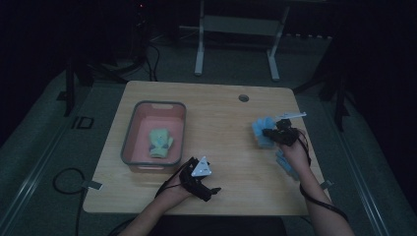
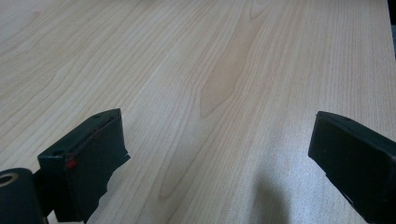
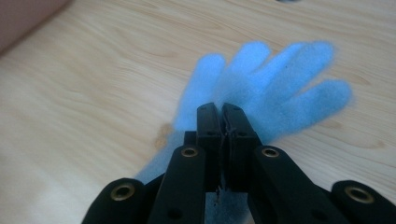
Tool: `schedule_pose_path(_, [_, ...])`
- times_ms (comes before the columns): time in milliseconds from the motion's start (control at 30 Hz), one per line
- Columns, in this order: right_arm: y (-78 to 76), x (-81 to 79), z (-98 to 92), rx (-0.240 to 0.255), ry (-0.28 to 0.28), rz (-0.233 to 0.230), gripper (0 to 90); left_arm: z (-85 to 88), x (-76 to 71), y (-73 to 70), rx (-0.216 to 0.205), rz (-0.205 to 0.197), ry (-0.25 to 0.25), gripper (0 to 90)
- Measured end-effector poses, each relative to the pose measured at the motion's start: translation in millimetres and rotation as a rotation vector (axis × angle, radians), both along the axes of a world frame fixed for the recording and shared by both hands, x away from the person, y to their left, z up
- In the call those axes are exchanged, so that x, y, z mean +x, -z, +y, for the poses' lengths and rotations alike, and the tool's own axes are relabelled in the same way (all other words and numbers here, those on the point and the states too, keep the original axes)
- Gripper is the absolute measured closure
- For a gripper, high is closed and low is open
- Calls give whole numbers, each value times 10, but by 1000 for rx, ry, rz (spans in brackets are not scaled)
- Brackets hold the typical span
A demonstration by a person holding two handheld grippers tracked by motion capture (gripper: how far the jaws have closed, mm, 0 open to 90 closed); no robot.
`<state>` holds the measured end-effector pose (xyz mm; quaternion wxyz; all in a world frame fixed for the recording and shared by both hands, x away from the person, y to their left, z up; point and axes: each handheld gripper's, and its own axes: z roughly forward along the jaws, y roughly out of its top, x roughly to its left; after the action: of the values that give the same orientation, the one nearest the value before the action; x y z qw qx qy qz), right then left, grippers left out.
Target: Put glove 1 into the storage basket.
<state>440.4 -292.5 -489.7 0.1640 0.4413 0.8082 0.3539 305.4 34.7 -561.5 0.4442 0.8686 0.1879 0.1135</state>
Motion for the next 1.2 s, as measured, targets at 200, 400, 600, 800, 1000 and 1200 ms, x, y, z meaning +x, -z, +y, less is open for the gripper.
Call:
schedule_pose_path(200, [-135, -305, 239, 85, -16, -10, 867, 12, 21, -13, -15, -9, -10, 42])
schedule_pose_path(400, [-219, -527, 500, 91, -50, -34, 867, 40, 23, -34, -22, -29, -30, 42])
schedule_pose_path(600, [-166, -638, 707, 106, -59, -22, 867, 68, 17, -37, -43, -46, -37, 43])
schedule_pose_path(800, [-34, -659, 859, 104, -70, -9, 867, 88, 12, -15, -36, -54, -50, 43])
schedule_pose_path(1000, [218, -590, 859, 68, -39, 15, 866, 97, -1, -3, -42, -53, -45, 43])
schedule_pose_path(1200, [429, -513, 787, 53, -16, 69, 859, 125, -33, 0, -56, -54, -46, 42])
